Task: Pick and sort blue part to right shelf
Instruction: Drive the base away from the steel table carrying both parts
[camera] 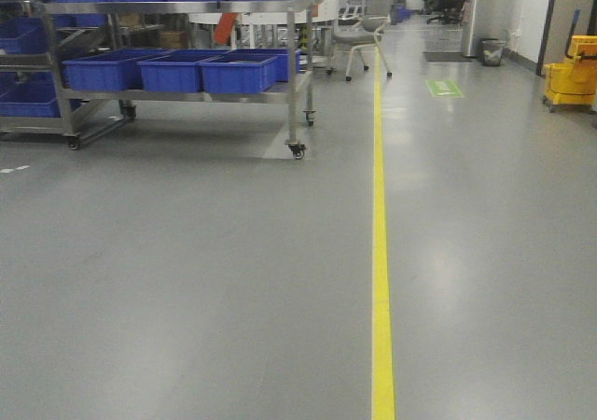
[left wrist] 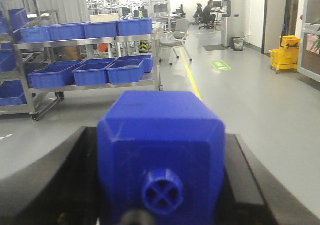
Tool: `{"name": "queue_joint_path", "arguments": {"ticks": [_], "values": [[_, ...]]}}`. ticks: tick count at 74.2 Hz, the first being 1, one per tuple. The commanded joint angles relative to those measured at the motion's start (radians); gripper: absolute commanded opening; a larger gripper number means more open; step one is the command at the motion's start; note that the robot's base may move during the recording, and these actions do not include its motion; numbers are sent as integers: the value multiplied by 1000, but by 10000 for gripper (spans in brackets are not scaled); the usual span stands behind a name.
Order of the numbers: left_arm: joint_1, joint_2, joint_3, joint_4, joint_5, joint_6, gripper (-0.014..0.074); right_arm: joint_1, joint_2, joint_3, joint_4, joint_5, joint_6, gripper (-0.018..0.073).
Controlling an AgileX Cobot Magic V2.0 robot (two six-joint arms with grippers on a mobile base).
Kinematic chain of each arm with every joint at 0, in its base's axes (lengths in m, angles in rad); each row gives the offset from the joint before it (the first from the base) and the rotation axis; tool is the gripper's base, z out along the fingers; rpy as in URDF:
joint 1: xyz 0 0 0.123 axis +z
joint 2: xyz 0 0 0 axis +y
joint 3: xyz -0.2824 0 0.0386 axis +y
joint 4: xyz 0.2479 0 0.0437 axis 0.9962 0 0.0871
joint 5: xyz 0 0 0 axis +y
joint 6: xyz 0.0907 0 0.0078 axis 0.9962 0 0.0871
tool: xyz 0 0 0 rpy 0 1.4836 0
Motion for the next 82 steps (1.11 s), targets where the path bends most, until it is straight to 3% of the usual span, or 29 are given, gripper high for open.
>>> {"name": "queue_joint_path", "arguments": {"ticks": [1, 82], "values": [[1, -8, -24, 2, -97, -8, 294, -1, 18, -27, -12, -96, -1, 215], [1, -8, -24, 2, -97, -8, 294, -1, 18, -27, -12, -96, -1, 215]]}}
